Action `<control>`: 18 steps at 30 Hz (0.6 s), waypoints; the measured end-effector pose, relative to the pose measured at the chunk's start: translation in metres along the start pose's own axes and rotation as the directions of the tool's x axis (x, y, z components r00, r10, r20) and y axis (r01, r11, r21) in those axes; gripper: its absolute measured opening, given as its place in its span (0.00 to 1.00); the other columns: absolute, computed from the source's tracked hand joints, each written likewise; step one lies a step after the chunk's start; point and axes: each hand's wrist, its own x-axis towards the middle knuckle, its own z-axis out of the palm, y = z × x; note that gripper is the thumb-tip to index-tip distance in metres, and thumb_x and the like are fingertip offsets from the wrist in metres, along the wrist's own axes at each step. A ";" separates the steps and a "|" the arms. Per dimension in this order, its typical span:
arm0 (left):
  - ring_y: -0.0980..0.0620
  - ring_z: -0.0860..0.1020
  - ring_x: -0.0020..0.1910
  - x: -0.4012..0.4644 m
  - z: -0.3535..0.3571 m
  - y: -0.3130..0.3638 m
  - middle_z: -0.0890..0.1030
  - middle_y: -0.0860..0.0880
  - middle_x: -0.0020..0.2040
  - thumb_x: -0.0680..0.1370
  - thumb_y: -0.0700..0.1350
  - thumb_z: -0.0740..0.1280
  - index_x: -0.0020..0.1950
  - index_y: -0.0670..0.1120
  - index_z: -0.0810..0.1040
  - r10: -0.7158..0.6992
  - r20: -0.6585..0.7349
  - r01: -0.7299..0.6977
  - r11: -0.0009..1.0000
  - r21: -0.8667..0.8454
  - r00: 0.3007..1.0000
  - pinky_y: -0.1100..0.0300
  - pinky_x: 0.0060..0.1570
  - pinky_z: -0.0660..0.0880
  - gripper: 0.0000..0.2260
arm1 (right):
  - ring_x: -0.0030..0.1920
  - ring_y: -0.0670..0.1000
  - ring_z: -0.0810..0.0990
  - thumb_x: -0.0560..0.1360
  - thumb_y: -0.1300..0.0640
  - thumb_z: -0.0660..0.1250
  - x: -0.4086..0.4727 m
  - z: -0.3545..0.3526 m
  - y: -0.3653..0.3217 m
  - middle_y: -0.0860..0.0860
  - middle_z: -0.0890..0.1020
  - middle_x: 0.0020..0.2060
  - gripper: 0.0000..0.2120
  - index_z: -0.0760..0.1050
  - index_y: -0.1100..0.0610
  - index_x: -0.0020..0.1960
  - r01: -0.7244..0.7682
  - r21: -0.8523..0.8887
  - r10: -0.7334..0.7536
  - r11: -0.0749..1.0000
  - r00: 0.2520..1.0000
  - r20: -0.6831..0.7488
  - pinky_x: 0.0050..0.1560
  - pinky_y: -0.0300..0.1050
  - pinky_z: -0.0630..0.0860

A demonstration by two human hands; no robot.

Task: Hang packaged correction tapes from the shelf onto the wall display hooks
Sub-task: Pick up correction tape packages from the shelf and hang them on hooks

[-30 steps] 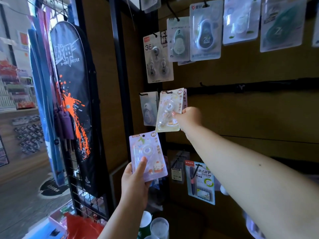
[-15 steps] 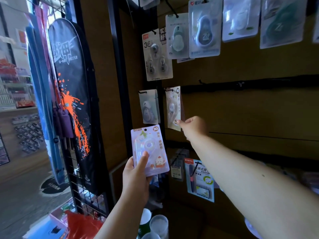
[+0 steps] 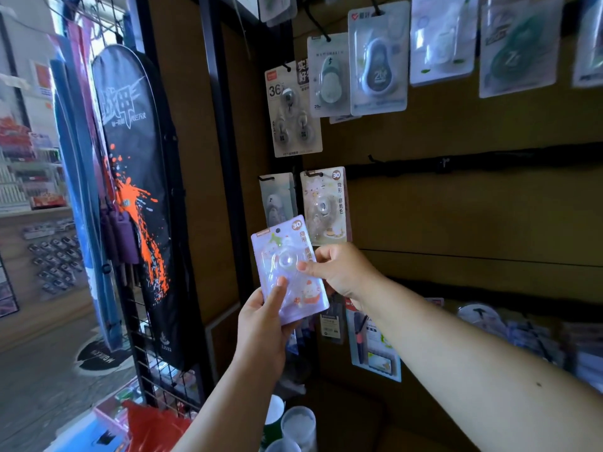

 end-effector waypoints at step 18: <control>0.56 0.74 0.27 -0.002 -0.008 -0.009 0.77 0.50 0.30 0.80 0.44 0.66 0.46 0.44 0.77 -0.063 -0.013 0.062 0.997 -0.038 0.998 0.67 0.25 0.74 0.05 | 0.39 0.53 0.83 0.74 0.59 0.71 0.040 -0.026 -0.041 0.54 0.83 0.41 0.06 0.78 0.59 0.40 0.068 0.154 -0.025 0.986 0.965 -0.262 0.35 0.45 0.80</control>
